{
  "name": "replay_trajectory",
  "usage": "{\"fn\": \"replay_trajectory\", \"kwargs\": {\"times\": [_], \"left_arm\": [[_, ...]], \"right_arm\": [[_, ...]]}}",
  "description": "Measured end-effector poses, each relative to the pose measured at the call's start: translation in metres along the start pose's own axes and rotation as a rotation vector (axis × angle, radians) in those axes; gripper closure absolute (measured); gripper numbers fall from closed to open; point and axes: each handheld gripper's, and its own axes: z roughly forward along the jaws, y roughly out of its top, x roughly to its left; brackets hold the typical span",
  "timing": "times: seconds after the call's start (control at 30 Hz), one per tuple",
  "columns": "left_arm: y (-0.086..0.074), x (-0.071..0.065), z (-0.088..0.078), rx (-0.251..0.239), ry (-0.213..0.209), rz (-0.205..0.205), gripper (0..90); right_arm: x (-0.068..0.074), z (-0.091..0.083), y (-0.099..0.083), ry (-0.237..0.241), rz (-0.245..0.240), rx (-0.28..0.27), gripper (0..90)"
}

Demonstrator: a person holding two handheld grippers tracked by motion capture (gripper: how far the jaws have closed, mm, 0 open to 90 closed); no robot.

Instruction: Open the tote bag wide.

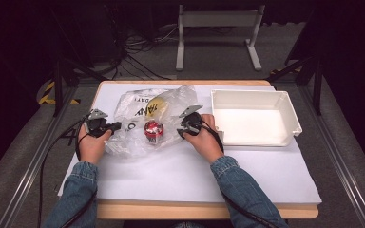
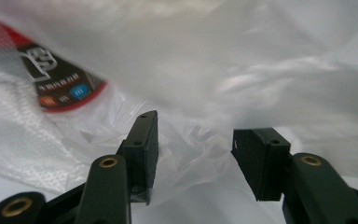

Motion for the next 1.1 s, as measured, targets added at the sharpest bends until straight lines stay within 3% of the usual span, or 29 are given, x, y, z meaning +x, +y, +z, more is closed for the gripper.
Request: {"fn": "replay_trajectory", "kwargs": {"times": [0.23,0.6,1.1], "left_arm": [[-0.002,0.001,0.001,0.01,-0.008,-0.018,89.9],[0.0,-0.001,-0.002,-0.01,-0.022,-0.016,89.7],[0.003,-0.004,-0.005,-0.023,-0.031,-0.015,89.1]], "right_arm": [[-0.005,-0.001,-0.012,0.02,0.038,0.0,48.1],[0.006,-0.034,-0.003,0.082,0.032,-0.121,41.1],[0.029,-0.079,0.017,0.164,-0.041,-0.25,42.8]]}}
